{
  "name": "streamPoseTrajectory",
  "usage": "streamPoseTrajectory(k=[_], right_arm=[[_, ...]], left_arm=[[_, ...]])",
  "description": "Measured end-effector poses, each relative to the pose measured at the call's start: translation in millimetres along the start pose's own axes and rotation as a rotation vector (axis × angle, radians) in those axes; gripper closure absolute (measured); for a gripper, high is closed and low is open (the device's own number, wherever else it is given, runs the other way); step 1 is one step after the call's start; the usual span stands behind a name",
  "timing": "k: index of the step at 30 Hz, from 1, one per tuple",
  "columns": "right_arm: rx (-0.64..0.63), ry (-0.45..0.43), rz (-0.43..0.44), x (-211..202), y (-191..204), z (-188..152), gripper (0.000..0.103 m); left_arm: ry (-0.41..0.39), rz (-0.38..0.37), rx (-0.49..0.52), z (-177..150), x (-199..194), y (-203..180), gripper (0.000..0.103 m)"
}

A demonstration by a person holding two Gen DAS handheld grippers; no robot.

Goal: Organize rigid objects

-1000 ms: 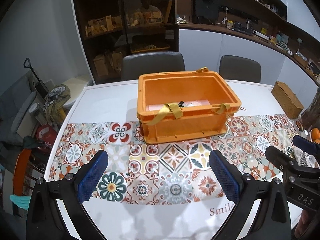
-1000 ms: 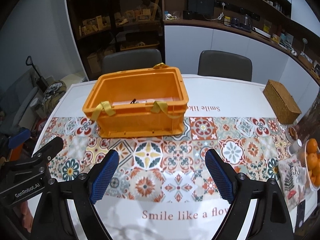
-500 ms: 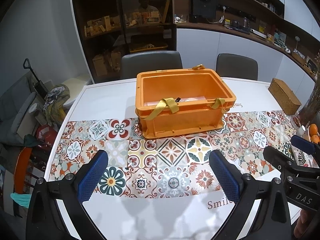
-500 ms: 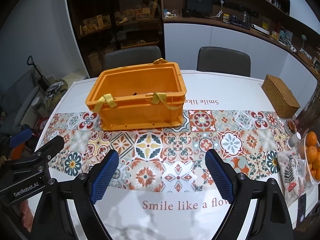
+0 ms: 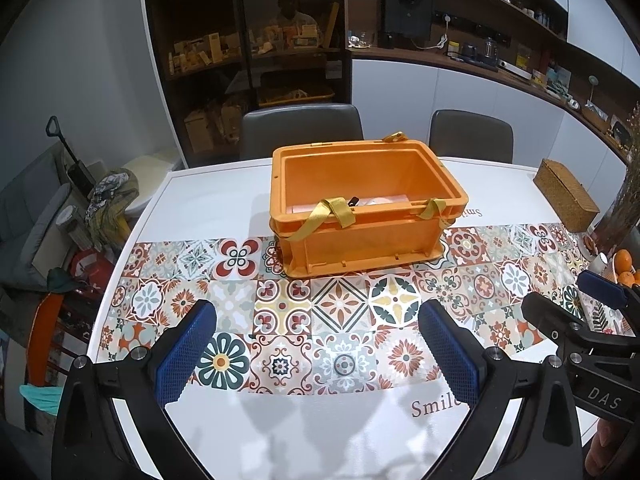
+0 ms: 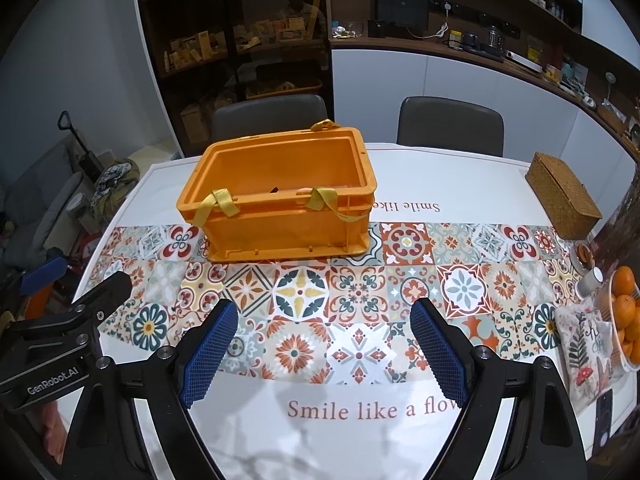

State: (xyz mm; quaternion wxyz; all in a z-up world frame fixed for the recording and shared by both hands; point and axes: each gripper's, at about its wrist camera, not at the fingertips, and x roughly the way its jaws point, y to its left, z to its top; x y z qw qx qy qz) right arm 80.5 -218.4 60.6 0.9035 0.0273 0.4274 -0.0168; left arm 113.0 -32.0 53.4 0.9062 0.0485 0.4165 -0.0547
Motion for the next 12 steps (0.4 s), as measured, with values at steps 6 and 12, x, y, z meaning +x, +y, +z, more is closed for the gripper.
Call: streamPoseTrajectory(k=[6, 12], right_arm=[[0.0, -0.002, 0.002, -0.6, -0.4, -0.1, 0.015], [0.0, -0.002, 0.002, -1.2, 0.1, 0.0, 0.015]], left_arm=[[0.002, -0.009, -0.002, -0.3, -2.2, 0.0, 0.0], [0.002, -0.009, -0.002, -0.1, -3.4, 0.0, 0.0]])
